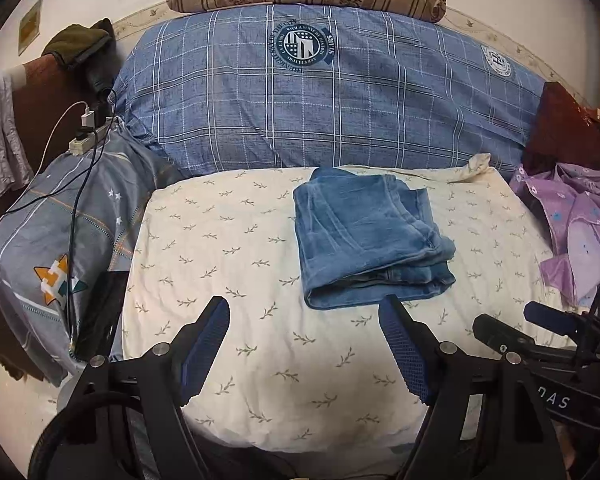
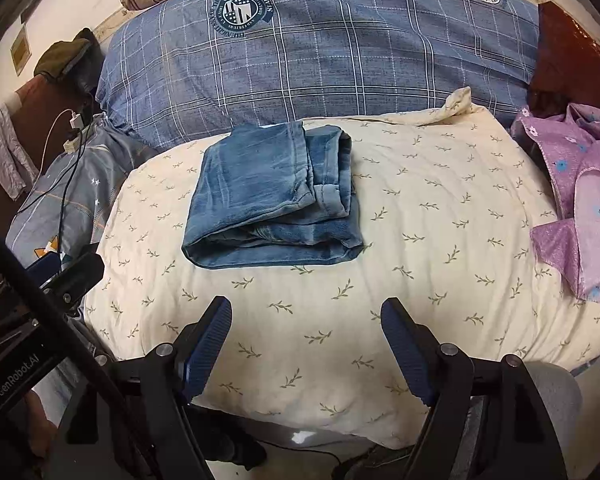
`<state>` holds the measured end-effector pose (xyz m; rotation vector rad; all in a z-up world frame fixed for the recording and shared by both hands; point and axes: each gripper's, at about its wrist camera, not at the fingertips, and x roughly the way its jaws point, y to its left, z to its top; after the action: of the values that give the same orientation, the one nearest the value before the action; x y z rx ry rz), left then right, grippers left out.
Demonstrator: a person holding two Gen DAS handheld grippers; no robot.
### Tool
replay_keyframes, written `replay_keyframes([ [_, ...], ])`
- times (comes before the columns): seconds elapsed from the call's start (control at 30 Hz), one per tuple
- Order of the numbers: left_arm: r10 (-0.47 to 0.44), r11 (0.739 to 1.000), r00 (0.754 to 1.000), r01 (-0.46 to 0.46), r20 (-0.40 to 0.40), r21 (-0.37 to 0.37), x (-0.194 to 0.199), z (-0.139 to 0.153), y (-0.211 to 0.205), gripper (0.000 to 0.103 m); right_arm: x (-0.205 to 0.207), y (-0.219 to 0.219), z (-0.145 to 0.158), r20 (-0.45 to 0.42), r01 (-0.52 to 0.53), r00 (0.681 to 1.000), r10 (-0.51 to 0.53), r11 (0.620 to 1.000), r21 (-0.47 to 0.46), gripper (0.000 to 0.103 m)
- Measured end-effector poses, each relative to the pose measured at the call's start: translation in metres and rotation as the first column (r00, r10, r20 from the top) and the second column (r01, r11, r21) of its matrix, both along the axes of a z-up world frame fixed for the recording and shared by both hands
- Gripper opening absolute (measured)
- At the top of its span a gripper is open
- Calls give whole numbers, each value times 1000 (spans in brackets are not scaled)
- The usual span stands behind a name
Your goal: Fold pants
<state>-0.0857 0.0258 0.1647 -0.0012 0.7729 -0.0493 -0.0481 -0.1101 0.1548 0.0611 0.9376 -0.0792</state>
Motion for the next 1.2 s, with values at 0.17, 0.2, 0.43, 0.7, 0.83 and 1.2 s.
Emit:
replay_keyframes([
  [0.17,-2,1000,1000,2,-11,7,5,4,-2,77,6,-1,-1,-4,-4,1000,4,1000,8,78],
  [0.2,-2,1000,1000,2,-10,8,6,5,-1,77,7,-1,-2,-4,-5,1000,5,1000,10,78],
  [0.43,-1,1000,1000,2,-13,25,6,6,-5,77,11,-3,0,4,-15,1000,15,1000,20,78],
  [0.7,-21,1000,999,21,-35,16,11,4,-10,77,7,-11,1,6,9,1000,-9,1000,29,78],
  [0.83,-24,1000,999,24,-39,11,12,3,-9,77,5,-12,3,12,12,1000,-12,1000,26,78],
  [1.2,-27,1000,999,27,-39,1,8,4,-12,77,2,-13,4,9,22,1000,-22,1000,22,78],
])
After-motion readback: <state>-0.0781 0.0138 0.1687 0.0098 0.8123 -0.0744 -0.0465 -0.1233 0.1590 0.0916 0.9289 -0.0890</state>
